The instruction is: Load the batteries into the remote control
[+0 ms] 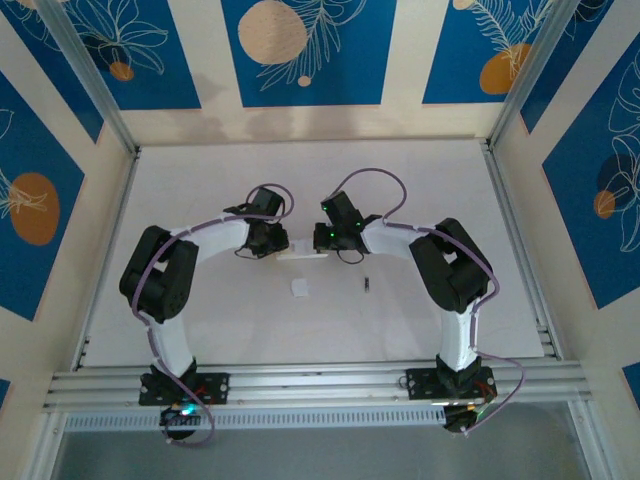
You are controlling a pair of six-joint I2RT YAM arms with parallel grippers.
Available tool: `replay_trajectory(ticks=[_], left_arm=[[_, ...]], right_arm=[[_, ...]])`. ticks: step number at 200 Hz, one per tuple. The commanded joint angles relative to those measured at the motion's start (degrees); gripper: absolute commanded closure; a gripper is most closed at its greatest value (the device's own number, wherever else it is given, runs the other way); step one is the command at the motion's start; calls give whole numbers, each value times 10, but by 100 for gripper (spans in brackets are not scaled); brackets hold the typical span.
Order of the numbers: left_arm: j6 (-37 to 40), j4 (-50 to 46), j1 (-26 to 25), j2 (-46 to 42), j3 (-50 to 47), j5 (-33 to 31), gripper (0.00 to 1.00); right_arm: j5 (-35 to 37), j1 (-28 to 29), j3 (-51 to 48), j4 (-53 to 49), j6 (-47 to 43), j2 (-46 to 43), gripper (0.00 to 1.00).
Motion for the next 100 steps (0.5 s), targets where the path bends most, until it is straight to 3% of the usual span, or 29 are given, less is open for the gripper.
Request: replay_trajectory(ticks=[1, 100], left_arm=[[-11, -4, -22, 8, -18, 23, 76], [-5, -4, -25, 12, -14, 24, 76]], right_arm=[[-18, 15, -5, -71, 3, 8, 91], [14, 11, 50, -119, -26, 12, 85]])
